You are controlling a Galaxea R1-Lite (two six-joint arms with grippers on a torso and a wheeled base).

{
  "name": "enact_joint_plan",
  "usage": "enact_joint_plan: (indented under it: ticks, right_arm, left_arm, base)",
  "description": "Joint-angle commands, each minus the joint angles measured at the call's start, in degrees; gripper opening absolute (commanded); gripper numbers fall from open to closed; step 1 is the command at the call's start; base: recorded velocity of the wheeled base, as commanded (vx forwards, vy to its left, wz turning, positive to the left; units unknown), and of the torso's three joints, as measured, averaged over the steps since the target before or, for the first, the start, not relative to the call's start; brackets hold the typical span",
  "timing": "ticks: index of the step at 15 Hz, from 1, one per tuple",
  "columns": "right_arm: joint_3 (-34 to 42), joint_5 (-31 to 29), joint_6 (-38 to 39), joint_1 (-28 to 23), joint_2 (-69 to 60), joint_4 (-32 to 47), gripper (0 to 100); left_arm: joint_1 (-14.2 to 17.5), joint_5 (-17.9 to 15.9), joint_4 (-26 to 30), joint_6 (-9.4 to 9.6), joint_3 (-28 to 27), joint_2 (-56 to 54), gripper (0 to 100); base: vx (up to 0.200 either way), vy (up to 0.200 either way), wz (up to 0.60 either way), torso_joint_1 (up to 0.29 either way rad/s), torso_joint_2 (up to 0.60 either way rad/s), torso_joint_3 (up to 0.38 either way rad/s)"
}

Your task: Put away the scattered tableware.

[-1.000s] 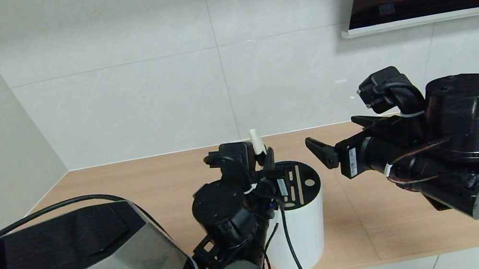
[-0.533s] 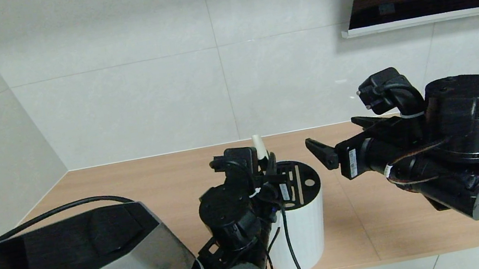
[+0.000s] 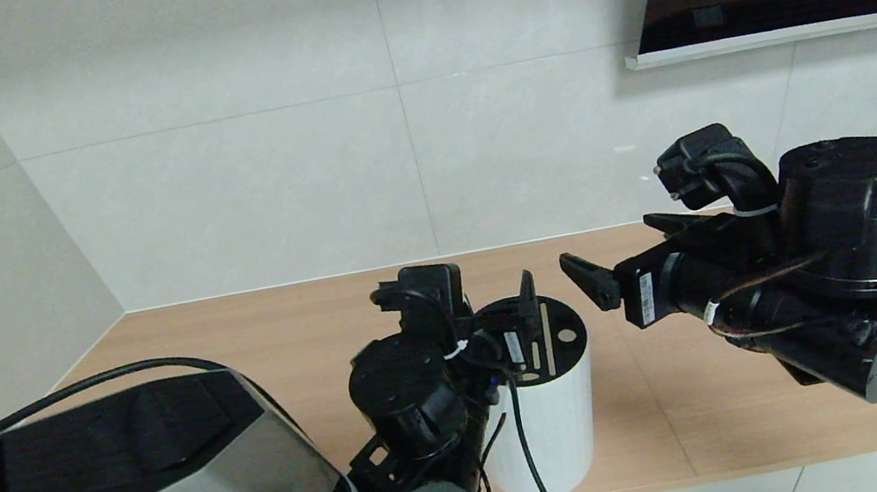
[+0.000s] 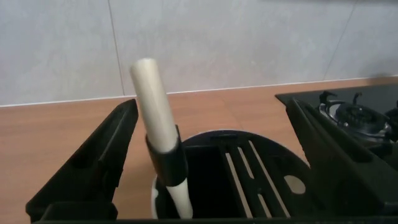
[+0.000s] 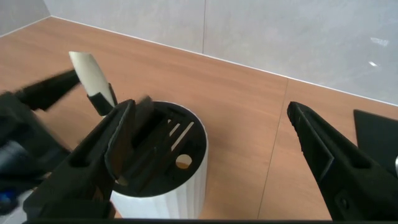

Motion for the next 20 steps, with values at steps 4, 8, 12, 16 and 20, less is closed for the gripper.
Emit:
enact_joint_plan:
  ticks: [4,8,12,16,20]
  right_arm:
    - [0.42,-0.03,0.17,-1.87,-2.75,-0.48,100]
    - [0.51,0.41,0.17,-4.68,-8.63,-0.48,100]
    - [1.47,2.52,0.08,-7.14,-14.44,-0.39,100]
    - [8.86,2.17,-1.15,-7.32,-28.06,-0.04,100]
    - [14.31,3.49,-1.77,-19.62,-48.19,4.88,100]
  left_arm:
    - [1.69,-1.73,1.28,5.26,12.36,-17.34,100]
    - [6.17,-4.37,8.40,5.26,17.63,-31.84,100]
    - [14.17,-3.49,8.40,7.01,24.05,-41.95,100]
    - [19.53,-3.40,12.10,7.89,35.56,-60.40,100]
    - [27.53,-3.49,39.08,11.14,34.07,-88.62,100]
  base:
    - [0.000,0.000,0.00,0.000,0.00,0.000]
    - [0.000,0.000,0.00,0.000,0.00,0.000]
    - [0.000,0.000,0.00,0.000,0.00,0.000]
    - [0.000,0.000,0.00,0.000,0.00,0.000]
    - [0.000,0.000,0.00,0.000,0.00,0.000]
